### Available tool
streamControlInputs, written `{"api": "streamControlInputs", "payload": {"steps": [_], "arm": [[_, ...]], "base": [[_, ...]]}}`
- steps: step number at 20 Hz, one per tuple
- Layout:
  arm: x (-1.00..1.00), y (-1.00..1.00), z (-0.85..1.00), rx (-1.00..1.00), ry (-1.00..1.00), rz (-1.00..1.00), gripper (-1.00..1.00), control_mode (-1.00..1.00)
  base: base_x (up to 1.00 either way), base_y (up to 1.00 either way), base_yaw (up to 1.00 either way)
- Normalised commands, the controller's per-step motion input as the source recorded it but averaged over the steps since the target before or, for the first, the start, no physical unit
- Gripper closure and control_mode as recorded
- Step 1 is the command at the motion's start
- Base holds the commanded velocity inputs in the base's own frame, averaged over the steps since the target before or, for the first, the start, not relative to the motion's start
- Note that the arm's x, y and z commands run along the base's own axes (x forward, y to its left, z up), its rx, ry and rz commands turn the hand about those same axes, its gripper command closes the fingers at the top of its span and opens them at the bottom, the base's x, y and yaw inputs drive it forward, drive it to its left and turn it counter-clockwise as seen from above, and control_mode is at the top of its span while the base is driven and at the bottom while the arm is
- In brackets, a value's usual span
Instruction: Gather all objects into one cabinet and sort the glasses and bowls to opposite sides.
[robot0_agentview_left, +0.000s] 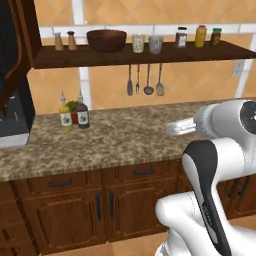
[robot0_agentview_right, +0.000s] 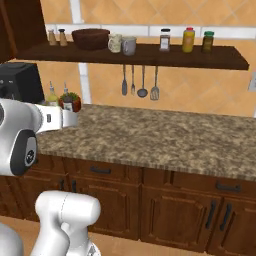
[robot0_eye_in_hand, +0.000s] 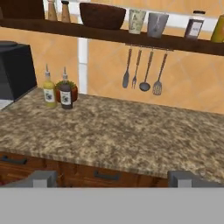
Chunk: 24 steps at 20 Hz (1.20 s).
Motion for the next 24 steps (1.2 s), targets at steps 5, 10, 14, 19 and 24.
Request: {"api": "streamControlInputs", "payload": {"steps": [5,10,14,19,24], "arm": [[0.00,0.00,0.00,0.00,0.00,0.00,-1.00,1.00],[0.00,0.00,0.00,0.00,0.00,0.00,-1.00,1.00],[0.00,0.00,0.00,0.00,0.00,0.00,-1.00,1.00],[0.00,0.00,0.00,0.00,0.00,0.00,-1.00,1.00],[0.00,0.00,0.00,0.00,0.00,0.00,-1.00,1.00]], "base": [[-0.37,0.94,0.00],[-0.53,0.81,0.00],[-0.58,0.80,0.00],[-0.31,0.91,0.00],[-0.05,1.00,0.00]]}}
